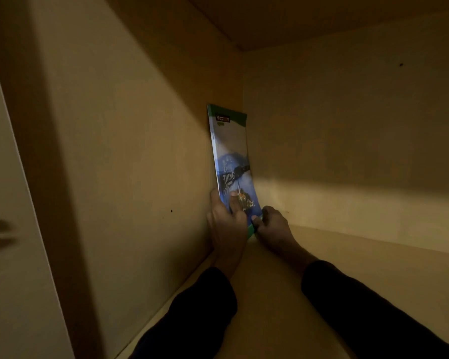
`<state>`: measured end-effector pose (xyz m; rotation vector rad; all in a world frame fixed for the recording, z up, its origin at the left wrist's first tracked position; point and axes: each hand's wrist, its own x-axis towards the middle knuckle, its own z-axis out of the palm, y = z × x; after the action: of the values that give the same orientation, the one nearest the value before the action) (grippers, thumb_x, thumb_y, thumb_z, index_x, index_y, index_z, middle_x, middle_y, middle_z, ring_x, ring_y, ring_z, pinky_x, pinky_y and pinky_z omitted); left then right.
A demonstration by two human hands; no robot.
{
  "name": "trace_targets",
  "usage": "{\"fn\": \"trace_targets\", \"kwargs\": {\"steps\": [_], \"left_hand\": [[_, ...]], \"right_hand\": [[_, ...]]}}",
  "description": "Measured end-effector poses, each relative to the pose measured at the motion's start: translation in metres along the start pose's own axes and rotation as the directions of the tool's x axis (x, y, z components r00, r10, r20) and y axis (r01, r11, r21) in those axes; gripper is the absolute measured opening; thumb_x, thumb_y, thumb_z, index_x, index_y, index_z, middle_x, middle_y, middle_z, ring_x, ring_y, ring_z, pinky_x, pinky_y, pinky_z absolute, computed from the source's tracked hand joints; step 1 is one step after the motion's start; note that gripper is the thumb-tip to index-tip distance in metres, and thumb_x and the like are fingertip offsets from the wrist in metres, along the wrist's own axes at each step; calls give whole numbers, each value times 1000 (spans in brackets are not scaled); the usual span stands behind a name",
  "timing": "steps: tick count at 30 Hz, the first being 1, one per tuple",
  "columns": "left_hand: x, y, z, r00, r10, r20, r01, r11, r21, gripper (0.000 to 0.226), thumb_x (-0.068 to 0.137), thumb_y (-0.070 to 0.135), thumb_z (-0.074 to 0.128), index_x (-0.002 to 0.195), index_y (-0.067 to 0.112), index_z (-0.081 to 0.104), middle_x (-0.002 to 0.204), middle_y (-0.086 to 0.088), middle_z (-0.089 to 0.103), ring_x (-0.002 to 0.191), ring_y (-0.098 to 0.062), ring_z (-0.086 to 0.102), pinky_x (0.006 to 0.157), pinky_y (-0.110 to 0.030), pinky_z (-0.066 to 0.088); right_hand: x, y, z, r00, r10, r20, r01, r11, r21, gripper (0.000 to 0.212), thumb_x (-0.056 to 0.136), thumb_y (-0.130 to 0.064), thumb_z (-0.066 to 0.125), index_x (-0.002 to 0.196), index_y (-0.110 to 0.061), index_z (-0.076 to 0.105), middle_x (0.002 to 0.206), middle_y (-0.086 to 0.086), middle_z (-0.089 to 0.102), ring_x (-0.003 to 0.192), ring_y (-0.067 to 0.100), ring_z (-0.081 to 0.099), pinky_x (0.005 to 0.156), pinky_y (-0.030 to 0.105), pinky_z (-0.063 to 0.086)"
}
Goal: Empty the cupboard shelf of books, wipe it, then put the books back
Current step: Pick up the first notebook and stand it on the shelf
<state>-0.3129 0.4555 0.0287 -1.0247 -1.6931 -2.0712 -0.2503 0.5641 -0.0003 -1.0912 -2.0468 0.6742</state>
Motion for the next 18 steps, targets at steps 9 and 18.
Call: {"fn": "trace_targets", "kwargs": {"steps": [9, 18], "left_hand": [[-5, 25, -20, 982, 173, -78, -168, 983, 71, 57, 92, 25, 51, 146, 10, 40, 141, -9, 54, 125, -24, 53, 91, -4, 27], [-34, 41, -34, 952, 268, 150, -285, 953, 101, 61, 98, 20, 49, 153, 7, 25, 158, -8, 29, 146, -18, 26, 113, -17, 22]], "right_hand": [[-60, -19, -32, 999, -34, 34, 32, 998, 53, 50, 97, -39, 54, 135, -6, 49, 132, 16, 56, 114, 27, 54, 93, 32, 43], [-111, -24, -49, 998, -37, 43, 37, 999, -6, 44, 97, -40, 49, 128, -9, 56, 127, 11, 62, 115, 26, 58, 93, 31, 45]]}}
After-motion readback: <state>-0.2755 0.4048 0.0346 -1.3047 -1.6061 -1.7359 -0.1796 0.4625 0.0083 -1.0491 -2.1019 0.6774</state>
